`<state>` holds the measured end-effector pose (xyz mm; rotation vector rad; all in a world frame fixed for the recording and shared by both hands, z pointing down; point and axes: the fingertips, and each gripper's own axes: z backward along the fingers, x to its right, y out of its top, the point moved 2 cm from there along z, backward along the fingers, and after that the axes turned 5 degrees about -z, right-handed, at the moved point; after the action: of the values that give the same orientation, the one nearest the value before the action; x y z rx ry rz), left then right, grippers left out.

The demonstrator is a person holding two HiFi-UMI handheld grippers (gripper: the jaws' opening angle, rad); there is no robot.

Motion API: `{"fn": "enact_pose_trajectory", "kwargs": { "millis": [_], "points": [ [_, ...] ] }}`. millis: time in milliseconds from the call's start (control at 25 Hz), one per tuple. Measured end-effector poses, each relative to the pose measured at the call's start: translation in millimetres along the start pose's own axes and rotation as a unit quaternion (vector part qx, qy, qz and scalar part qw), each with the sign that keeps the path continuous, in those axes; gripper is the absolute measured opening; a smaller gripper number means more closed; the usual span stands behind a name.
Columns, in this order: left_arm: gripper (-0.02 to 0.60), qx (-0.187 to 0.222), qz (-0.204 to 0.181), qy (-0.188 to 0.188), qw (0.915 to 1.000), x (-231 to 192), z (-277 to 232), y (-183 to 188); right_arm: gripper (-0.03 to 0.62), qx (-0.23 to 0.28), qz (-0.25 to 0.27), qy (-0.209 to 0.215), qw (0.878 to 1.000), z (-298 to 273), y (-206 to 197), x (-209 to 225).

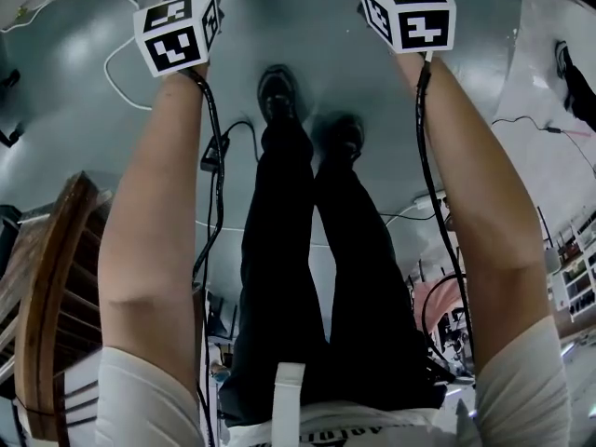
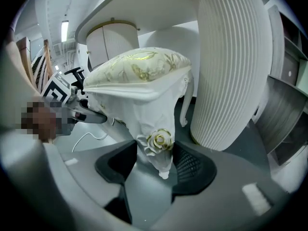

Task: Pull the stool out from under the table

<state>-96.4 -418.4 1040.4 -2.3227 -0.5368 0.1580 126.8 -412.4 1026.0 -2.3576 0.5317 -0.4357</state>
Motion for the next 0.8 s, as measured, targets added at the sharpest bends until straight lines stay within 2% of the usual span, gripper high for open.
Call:
{"fn": "enact_pose_trajectory", "kwargs": {
  "millis": [400, 800],
  "points": [
    [0.298, -0.014, -0.001, 0.001, 0.9999, 28, 45, -32, 0.232, -0.014, 0.0, 0.013, 1.0, 40, -34, -27],
    [0.296, -0.021, -0.004, -0.006, 0.9998, 70, 83, -75, 0.229, -0.029, 0.008, 0.018, 0.999, 81, -89, -46]
  ]
}}
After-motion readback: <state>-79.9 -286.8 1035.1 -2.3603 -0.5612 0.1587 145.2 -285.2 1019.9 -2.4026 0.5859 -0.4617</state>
